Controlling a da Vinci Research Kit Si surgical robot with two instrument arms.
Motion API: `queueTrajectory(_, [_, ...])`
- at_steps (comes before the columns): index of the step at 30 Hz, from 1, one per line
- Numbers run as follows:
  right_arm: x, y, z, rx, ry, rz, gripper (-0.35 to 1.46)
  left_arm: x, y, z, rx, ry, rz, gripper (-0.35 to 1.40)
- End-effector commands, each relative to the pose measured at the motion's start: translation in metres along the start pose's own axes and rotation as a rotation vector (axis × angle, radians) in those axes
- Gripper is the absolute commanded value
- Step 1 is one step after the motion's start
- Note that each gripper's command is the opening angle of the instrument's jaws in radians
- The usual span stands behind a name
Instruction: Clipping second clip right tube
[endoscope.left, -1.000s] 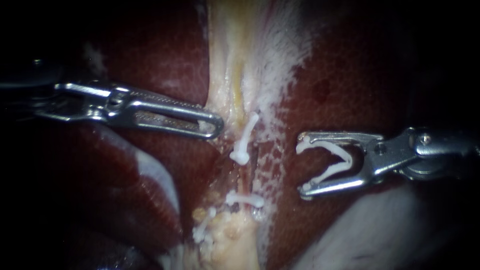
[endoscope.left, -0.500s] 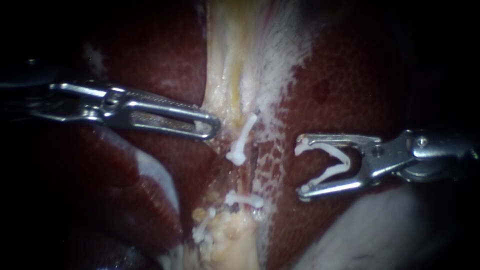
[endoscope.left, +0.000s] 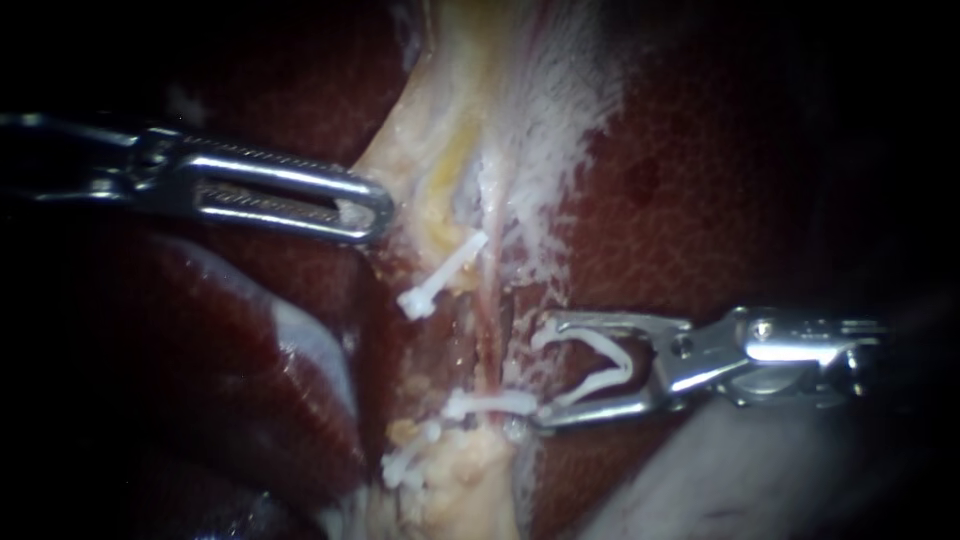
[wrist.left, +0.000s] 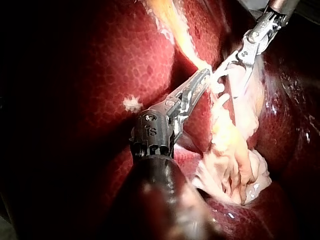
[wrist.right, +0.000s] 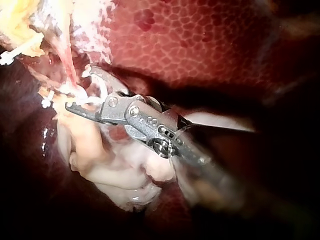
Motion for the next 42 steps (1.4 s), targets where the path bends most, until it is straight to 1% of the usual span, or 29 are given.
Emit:
queueTrajectory(1, [-0.0001,0.0001,0.0004,0.0,-0.001,-0.002,0.6,-0.0001,-0.0002,0.0,-0.003,0.0,0.001,-0.35])
queueTrajectory(3, [-0.0003,0.0002,0.0011,-0.003,-0.001,0.003,0.6,-0.0001,-0.0007,-0.0001,-0.005,-0.001,0.001,-0.35])
queueTrajectory(7, [-0.0006,0.0003,0.0025,0.013,-0.005,0.011,0.6,-0.0002,-0.0012,-0.0002,-0.007,-0.002,0.006,-0.35])
queueTrajectory(11, [-0.0005,0.0002,0.0036,0.016,-0.006,0.015,0.6,-0.0002,-0.0015,-0.0002,-0.009,-0.006,0.005,-0.35])
queueTrajectory(15, [-0.0002,-0.0001,0.0044,0.033,-0.01,0.021,0.59,-0.0002,-0.0015,-0.0002,-0.009,-0.005,0.005,-0.35])
queueTrajectory(18, [0.0001,-0.0006,0.0049,0.047,-0.013,0.024,0.58,-0.0003,-0.0014,-0.0002,-0.008,-0.005,0.005,-0.35])
queueTrajectory(22, [0.0004,-0.0014,0.0052,0.059,-0.015,0.025,0.58,-0.0003,-0.001,-0.0003,-0.007,-0.005,0.005,-0.35])
queueTrajectory(25, [0.0005,-0.0017,0.0052,0.061,-0.016,0.03,0.57,-0.0003,-0.0005,-0.0005,-0.005,-0.004,0.005,-0.35])
queueTrajectory(30, [0.0003,-0.0018,0.0048,0.063,-0.016,0.041,0.56,-0.0002,0.0002,-0.0007,0.001,-0.002,0.005,-0.35])
queueTrajectory(42, [0.0,-0.0019,0.004,0.067,-0.017,0.075,0.49,-0.0003,0.0014,-0.0013,-0.01,-0.006,0.004,-0.35])
